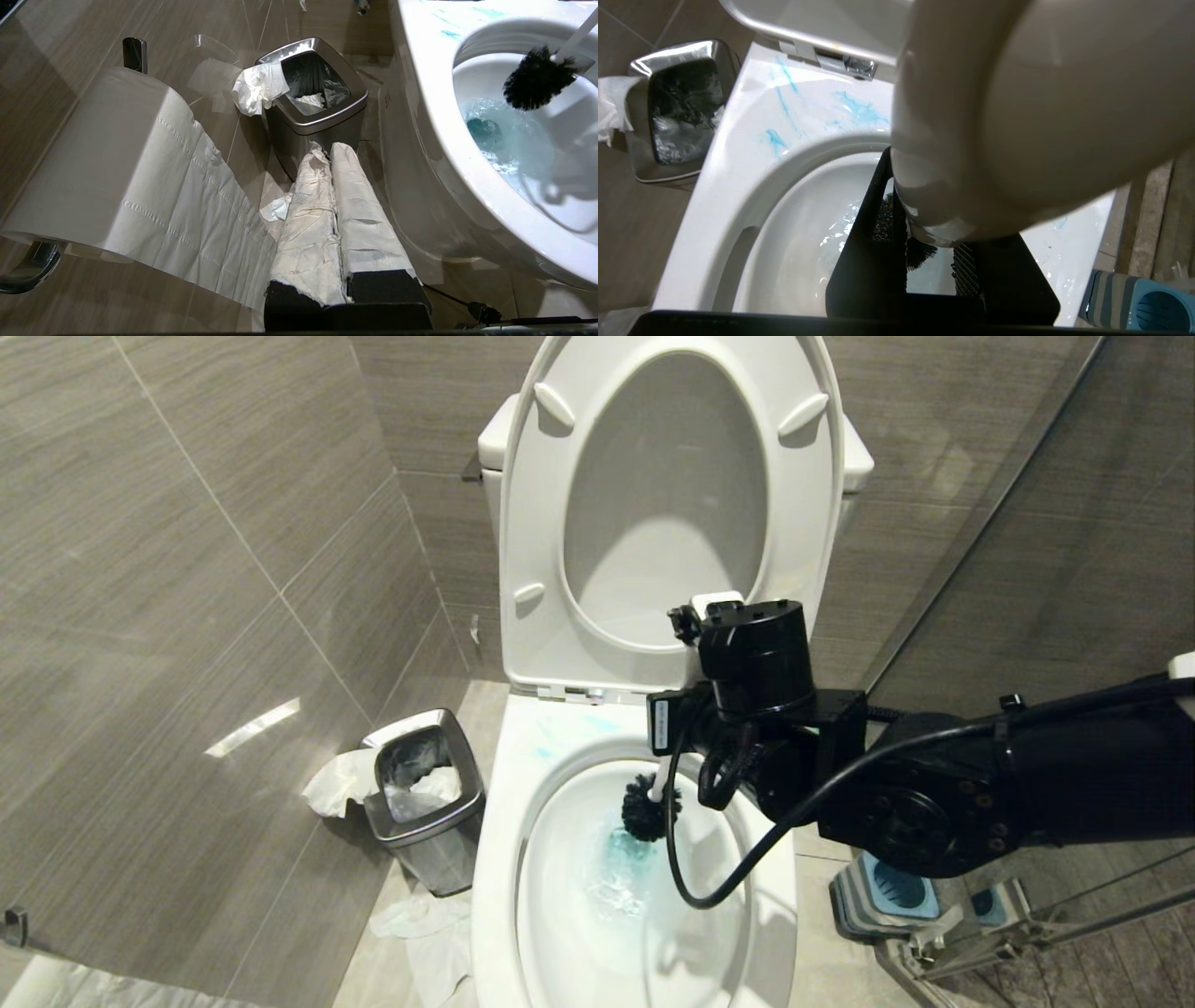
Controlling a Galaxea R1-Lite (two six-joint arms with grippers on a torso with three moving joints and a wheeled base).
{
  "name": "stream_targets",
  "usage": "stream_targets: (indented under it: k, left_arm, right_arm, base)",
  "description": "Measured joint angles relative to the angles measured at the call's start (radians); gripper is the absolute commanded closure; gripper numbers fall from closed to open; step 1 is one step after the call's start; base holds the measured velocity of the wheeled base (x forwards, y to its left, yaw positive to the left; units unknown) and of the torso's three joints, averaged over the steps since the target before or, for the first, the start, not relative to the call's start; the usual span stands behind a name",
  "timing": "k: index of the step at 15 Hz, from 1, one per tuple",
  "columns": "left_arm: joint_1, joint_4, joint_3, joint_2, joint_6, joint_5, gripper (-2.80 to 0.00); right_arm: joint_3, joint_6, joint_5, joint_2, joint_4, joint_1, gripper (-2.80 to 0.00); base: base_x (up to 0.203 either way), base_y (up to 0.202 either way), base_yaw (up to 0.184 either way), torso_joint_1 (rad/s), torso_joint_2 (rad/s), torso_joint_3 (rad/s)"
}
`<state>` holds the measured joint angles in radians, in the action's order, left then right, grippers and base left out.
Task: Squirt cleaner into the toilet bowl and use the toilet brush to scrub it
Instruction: Scrub the toilet bowl
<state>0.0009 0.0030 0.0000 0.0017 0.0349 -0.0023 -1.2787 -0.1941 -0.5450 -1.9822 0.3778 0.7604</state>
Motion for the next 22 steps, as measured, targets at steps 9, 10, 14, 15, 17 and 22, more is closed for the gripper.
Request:
stream_targets:
  k: [9, 10, 14, 15, 17, 22]
  left_arm:
    - [0.000, 0.000, 0.000, 0.000, 0.000, 0.000, 0.00]
    - [0.000, 0.000, 0.000, 0.000, 0.000, 0.000, 0.00]
    - [0.000, 0.000, 0.000, 0.000, 0.000, 0.000, 0.00]
    - [0.000, 0.000, 0.000, 0.000, 0.000, 0.000, 0.00]
    - [0.000, 0.000, 0.000, 0.000, 0.000, -0.001, 0.00]
    - [0.000, 0.001, 0.000, 0.000, 0.000, -0.001, 0.00]
  right_arm:
    - [-0.143, 0.010, -0.011, -0.178, 0.002, 0.005, 0.00]
    - [-0.173, 0.013, -0.015, -0.193, 0.001, 0.016, 0.00]
    - [-0.238, 0.016, -0.028, -0.242, -0.006, 0.091, 0.00]
    - [-0.239, 0.015, -0.031, -0.245, -0.008, 0.115, 0.00]
    - [-0.208, 0.007, -0.044, -0.235, -0.007, 0.159, 0.00]
    - [0.041, -0.039, -0.070, -0.089, -0.002, 0.231, 0.00]
  base:
    - [0.000, 0.000, 0.000, 0.000, 0.00, 0.000]
    - [0.000, 0.000, 0.000, 0.000, 0.00, 0.000]
    - [0.000, 0.000, 0.000, 0.000, 0.00, 0.000]
    - [0.000, 0.000, 0.000, 0.000, 0.00, 0.000]
    - [0.000, 0.000, 0.000, 0.000, 0.00, 0.000]
    - [0.000, 0.000, 0.000, 0.000, 0.00, 0.000]
